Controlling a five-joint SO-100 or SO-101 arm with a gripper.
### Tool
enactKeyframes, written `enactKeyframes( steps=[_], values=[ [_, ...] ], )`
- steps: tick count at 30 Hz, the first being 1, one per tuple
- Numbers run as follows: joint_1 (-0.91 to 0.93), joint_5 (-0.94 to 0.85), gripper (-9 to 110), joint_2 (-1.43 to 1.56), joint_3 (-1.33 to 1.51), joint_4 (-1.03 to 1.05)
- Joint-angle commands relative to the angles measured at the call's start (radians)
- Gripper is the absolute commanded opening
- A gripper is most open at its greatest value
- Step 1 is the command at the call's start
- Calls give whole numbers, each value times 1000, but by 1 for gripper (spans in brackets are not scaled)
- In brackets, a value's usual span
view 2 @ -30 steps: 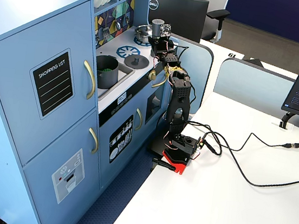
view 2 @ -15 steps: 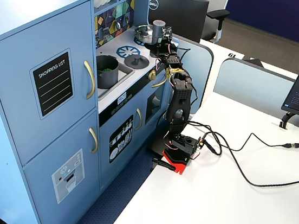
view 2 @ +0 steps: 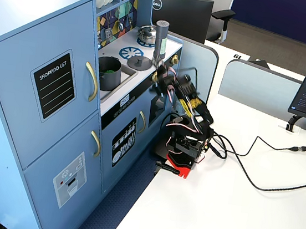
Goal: Put salt in the gray recipient
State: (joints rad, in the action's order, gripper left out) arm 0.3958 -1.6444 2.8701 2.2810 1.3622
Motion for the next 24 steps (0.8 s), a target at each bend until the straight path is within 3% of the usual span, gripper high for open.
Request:
enactKeyframes(
  steps=[1,10,24],
  values=[
    [-184,49,0,126,201,29],
    [-267,92,0,210,643,-219],
    [-281,103,0,348,834,-101]
  ],
)
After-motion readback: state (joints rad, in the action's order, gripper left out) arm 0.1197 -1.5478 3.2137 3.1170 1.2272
